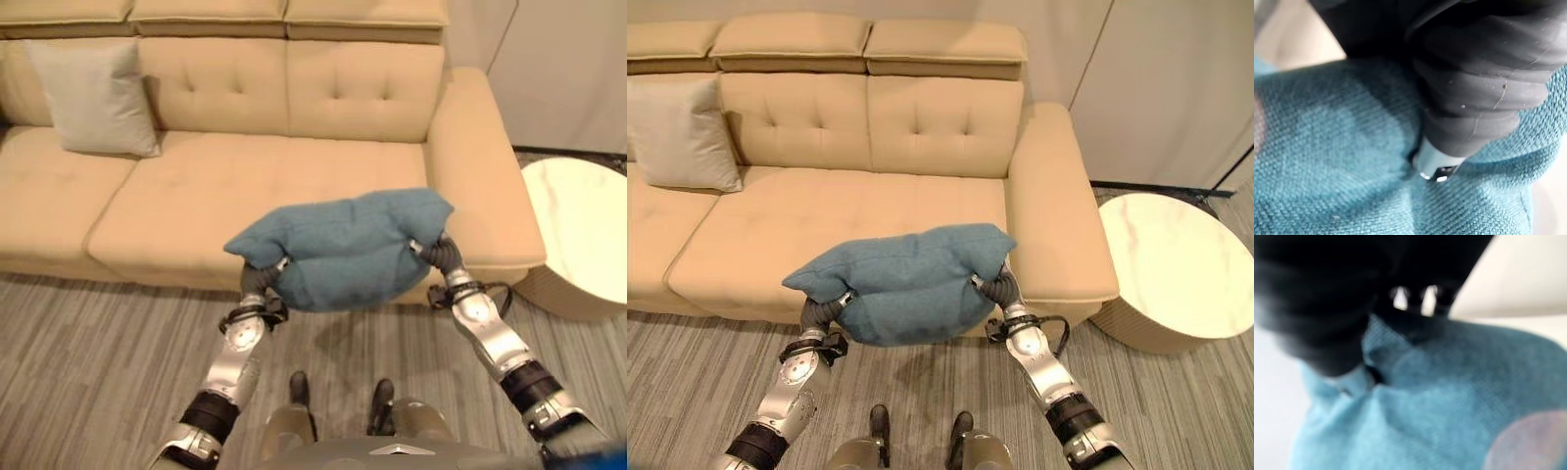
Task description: Pick up all the scattered cushions and arrange them neatly on the sofa.
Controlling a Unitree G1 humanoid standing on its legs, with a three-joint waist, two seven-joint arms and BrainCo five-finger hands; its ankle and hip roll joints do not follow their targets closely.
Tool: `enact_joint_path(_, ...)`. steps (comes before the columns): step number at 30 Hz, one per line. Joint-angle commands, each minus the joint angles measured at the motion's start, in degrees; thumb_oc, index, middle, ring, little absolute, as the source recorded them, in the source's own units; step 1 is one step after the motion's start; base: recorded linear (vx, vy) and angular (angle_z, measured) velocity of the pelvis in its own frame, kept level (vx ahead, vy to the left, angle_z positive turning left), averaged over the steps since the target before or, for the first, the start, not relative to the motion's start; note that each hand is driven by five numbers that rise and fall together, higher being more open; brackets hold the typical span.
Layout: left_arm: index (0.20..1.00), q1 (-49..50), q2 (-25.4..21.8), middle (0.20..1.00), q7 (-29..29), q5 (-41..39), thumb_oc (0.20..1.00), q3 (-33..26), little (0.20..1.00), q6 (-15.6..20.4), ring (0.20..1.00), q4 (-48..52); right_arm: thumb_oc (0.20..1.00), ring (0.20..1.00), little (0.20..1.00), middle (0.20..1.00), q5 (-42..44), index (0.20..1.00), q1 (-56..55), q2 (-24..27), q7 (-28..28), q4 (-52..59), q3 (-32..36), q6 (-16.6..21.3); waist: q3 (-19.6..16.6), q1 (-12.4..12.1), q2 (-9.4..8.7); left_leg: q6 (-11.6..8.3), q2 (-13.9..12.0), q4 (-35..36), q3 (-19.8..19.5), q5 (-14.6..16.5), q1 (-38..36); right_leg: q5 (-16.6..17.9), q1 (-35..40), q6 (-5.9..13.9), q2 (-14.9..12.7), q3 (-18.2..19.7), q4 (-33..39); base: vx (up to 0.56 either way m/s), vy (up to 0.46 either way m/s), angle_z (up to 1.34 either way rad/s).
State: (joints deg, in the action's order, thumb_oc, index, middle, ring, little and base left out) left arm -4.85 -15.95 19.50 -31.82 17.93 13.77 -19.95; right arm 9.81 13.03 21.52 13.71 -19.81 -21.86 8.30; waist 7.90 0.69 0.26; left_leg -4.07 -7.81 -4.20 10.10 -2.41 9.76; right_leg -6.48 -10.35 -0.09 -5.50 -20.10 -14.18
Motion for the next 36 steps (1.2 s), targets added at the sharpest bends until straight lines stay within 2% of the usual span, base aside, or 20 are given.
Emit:
enact_joint_path(1, 0.2, -4.16, -0.22, 0.2, -4.16, 5.36, 0.2, -0.45, 0.2, 4.79, 0.2, 5.32, 0.2, 0.2, 0.2, 0.2, -2.22, 0.2, 3.92, -4.14, -2.42, 6.03, -1.32, 5.04, -1.81, 0.76, -4.4, -1.74, 2.4, 1.93, 0.13, -3.73, -2.43, 6.38, 10.01, 6.85, -1.14, 2.62, 11.24, 0.22, 0.211, -0.05)
enact_joint_path(4, 0.2, -3.62, -0.96, 0.2, -4.05, 5.87, 0.2, -0.65, 0.2, 4.57, 0.2, 6.44, 0.2, 0.2, 0.2, 0.2, -2.91, 0.2, 3.48, -4.55, -2.61, 6.61, -1.16, 4.75, -1.87, 0.26, -4.72, 0.1, 3.83, 1.98, 1.65, -1.28, -4.96, 6.39, 10.29, 8.39, -3.35, 4.08, 7.57, 0.2, 0.267, -0.03)
enact_joint_path(6, 0.2, -3.95, -1.56, 0.2, -3.63, 6.6, 0.2, -0.83, 0.2, 4.56, 0.2, 6.89, 0.2, 0.2, 0.2, 0.2, -3.41, 0.2, 3.84, -5.28, -2.7, 6.42, -1.45, 4.8, -1.22, -0.05, -4.8, 1.61, 4.84, 2.07, 2.82, -0.3, -5.74, 8.99, 8.05, 9.67, -5.17, 5.3, 0.45, 0.14, 0.375, -0.13)
enact_joint_path(7, 0.2, -4.36, -2.47, 0.2, -3.12, 7.27, 0.2, -1.02, 0.2, 4.8, 0.2, 7.49, 0.2, 0.2, 0.2, 0.2, -3.64, 0.2, 5.48, -6.1, -2.64, 6.21, -2.38, 4.56, -0.07, 0.32, -3.86, 3.28, 5.26, 2.61, 3.79, 0.45, -7.41, 12.23, 3.67, 10.35, -6.32, 6.76, -8.2, 0.21, 0.481, -0.13)
enact_joint_path(8, 0.2, -4.13, -2.66, 0.2, -2.93, 7.74, 0.2, -1.35, 0.2, 4.83, 0.2, 7.49, 0.2, 0.2, 0.2, 0.2, -3.56, 0.2, 6.04, -6.54, -2.98, 5.89, -2.97, 4.5, -0.02, 0.57, -3.53, 3.73, 5.65, 3.17, 3.7, 1.23, -8.75, 10.31, 1.52, 9.56, -4.88, 7.85, -9.96, 0.25, 0.412, -0.44)
enact_joint_path(9, 0.2, -3.82, -2.64, 0.2, -3.0, 7.65, 0.2, -1.28, 0.2, 4.86, 0.2, 7.44, 0.2, 0.2, 0.2, 0.2, -3.37, 0.2, 6.29, -6.52, -3.2, 5.64, -3.3, 4.53, 0.06, 0.96, -3.59, 3.81, 6.13, 3.88, 3.19, 1.34, -9.72, 9.15, 0.95, 9.12, -3.41, 9.52, -9.27, 0.29, 0.179, -0.52)
enact_joint_path(10, 0.2, -3.56, -2.39, 0.2, -3.35, 7.57, 0.2, -1.4, 0.2, 4.9, 0.2, 6.94, 0.2, 0.2, 0.2, 0.2, -2.98, 0.2, 6.98, -6.19, -3.5, 5.4, -3.39, 4.63, -0.53, 1.5, -3.75, 3.49, 6.74, 5.61, 2.31, 1.05, -10.16, 8.41, -0.86, 8.23, -0.37, 11.37, -2.23, 0.26, 0.056, -0.58)
enact_joint_path(13, 0.2, -4.55, -1.97, 0.2, -3.72, 7.44, 0.2, -1.01, 0.2, 4.76, 0.2, 6.13, 0.2, 0.2, 0.2, 0.2, -2.87, 0.2, 7.69, -5.69, -3.37, 5.34, -3.65, 4.86, -0.6, 2.43, -4.3, 3.16, 7.81, 6.51, 0.6, 1.89, -11.35, 11.72, -2.37, 8.68, 1.0, 11.77, 7.71, 0.25, -0.026, 0.28)
enact_joint_path(15, 0.2, -4.87, -1.66, 0.2, -4.29, 7.31, 0.2, -0.74, 0.2, 4.88, 0.2, 5.82, 0.2, 0.2, 0.2, 0.2, -2.99, 0.2, 6.62, -5.3, -3.57, 5.75, -3.18, 4.94, -0.89, 3.1, -4.65, 3.0, 8.29, 5.37, -0.53, 3.41, -11.74, 11.72, -1.72, 8.76, 1.63, 13.58, 9.12, 0.25, -0.066, 0.47)
enact_joint_path(17, 0.2, -4.8, -1.02, 0.2, -4.92, 7.59, 0.2, -0.05, 0.2, 5.1, 0.2, 5.42, 0.2, 0.2, 0.2, 0.2, -3.17, 0.2, 5.83, -4.51, -3.68, 5.92, -2.72, 5.15, -1.4, 3.38, -5.29, 2.19, 8.96, -0.32, -0.97, 5.64, -10.86, 11.74, 0.78, 8.08, 2.09, 14.26, 10.47, 0.26, -0.115, 0.6)
enact_joint_path(18, 0.2, -4.16, -0.3, 0.2, -5.96, 6.23, 0.2, -0.02, 0.2, 5.23, 0.2, 5.88, 0.2, 0.2, 0.2, 0.2, -3.05, 0.2, 4.88, -3.56, -3.73, 6.59, -2.06, 5.2, -1.21, 3.43, -5.29, 0.19, 8.09, -6.84, -0.72, 5.22, -8.62, 11.53, 3.16, 7.36, 1.24, 11.61, 11.53, 0.25, -0.148, 0.81)
enact_joint_path(19, 0.2, -4.19, -0.19, 0.2, -6.04, 6.13, 0.2, 0.13, 0.2, 5.08, 0.2, 5.9, 0.2, 0.2, 0.2, 0.2, -2.86, 0.2, 4.5, -3.15, -3.5, 6.58, -1.72, 5.25, -0.85, 3.3, -5.61, -1.08, 7.67, -11.24, -0.71, 4.06, -6.82, 11.26, 4.19, 6.47, 1.06, 11.47, 11.47, 0.18, -0.101, 0.93)
enact_joint_path(21, 0.2, -4.01, 0.09, 0.2, -6.22, 5.48, 0.2, 0.22, 0.2, 4.98, 0.2, 5.82, 0.2, 0.2, 0.2, 0.2, -2.81, 0.2, 4.28, -2.76, -3.48, 6.91, -1.55, 5.13, -0.75, 3.24, -5.56, -1.74, 6.98, -14.02, -1.27, 3.49, -5.41, 10.7, 5.14, 5.97, 1.05, 10.64, 11.83, 0.11, -0.055, 0.84)
enact_joint_path(22, 0.2, -3.84, 0.12, 0.2, -6.37, 5.2, 0.2, 0.28, 0.2, 4.62, 0.2, 6.11, 0.2, 0.2, 0.2, 0.2, -2.57, 0.2, 3.97, -2.45, -3.4, 7.53, -1.17, 4.95, -0.56, 2.99, -5.88, -1.5, 5.49, -13.23, -0.68, 3.37, -4.02, 9.96, 6.66, 5.82, 0.69, 9.67, 12.64, 0.25, -0.049, 0.54)
enact_joint_path(23, 0.2, -3.88, -0.07, 0.2, -6.28, 5.53, 0.2, 0.3, 0.2, 4.09, 0.2, 6.07, 0.2, 0.2, 0.2, 0.2, -2.38, 0.2, 3.58, -2.39, -3.31, 7.69, -0.72, 4.82, -1.29, 2.58, -6.24, -0.54, 4.78, -8.69, -0.87, 3.93, -2.89, 9.44, 7.83, 6.23, 0.61, 9.6, 13.53, 0.3, -0.002, 0.15)
enact_joint_path(26, 0.2, -4.04, -0.26, 0.2, -5.63, 6.24, 0.2, 0.35, 0.2, 3.66, 0.2, 6.23, 0.2, 0.2, 0.2, 0.2, -2.38, 0.2, 3.42, -2.82, -2.76, 7.15, -0.73, 5.0, -1.55, 1.3, -5.39, -1.13, 3.64, 0.72, -5.52, -2.32, -1.42, 8.02, 9.18, 6.26, 1.91, 11.24, 13.48, 0.24, 0.057, 0.12)
enact_joint_path(28, 0.2, -3.94, -0.07, 0.2, -5.27, 6.42, 0.2, 0.14, 0.2, 3.7, 0.2, 6.25, 0.2, 0.2, 0.2, 0.2, -2.12, 0.2, 3.46, -3.02, -2.81, 6.87, -0.73, 5.05, -1.25, 0.79, -4.95, -1.97, 3.26, 2.6, -7.65, -4.81, -0.51, 7.12, 9.93, 6.02, 2.39, 12.47, 13.07, 0.19, 0.098, -0.26)
enact_joint_path(32, 0.2, -2.73, -0.38, 0.2, -6.17, 6.38, 0.2, -0.06, 0.2, 3.69, 0.2, 6.61, 0.2, 0.2, 0.2, 0.2, -2.1, 0.2, 3.09, -3.22, -3.67, 7.43, -0.54, 4.87, -1.73, 0.29, -4.63, -1.4, 4.03, 1.77, -7.24, -2.81, -2.33, 5.7, 11.31, 6.46, 1.59, 13.85, 11.88, 0.23, 0.178, -0.78)
enact_joint_path(34, 0.2, -2.48, -0.97, 0.2, -6.04, 6.83, 0.2, -0.35, 0.2, 3.8, 0.2, 7.44, 0.2, 0.2, 0.2, 0.2, -2.34, 0.2, 3.65, -4.32, -3.97, 7.36, -0.93, 4.78, -1.79, -0.23, -4.47, 0.49, 5.08, 0.48, -5.34, -0.29, -3.76, 5.22, 11.37, 7.55, -0.15, 14.84, 9.46, 0.23, 0.297, -0.94)
enact_joint_path(36, 0.2, -2.31, -1.02, 0.2, -5.99, 6.83, 0.2, -0.44, 0.2, 3.82, 0.2, 7.41, 0.2, 0.2, 0.2, 0.2, -2.54, 0.2, 3.9, -4.69, -4.12, 7.22, -1.3, 4.7, -1.68, -0.65, -4.45, 1.05, 5.3, -0.19, -4.16, 0.58, -4.16, 5.4, 10.55, 8.15, -0.74, 15.48, 7.55, 0.07, 0.151, -0.74)
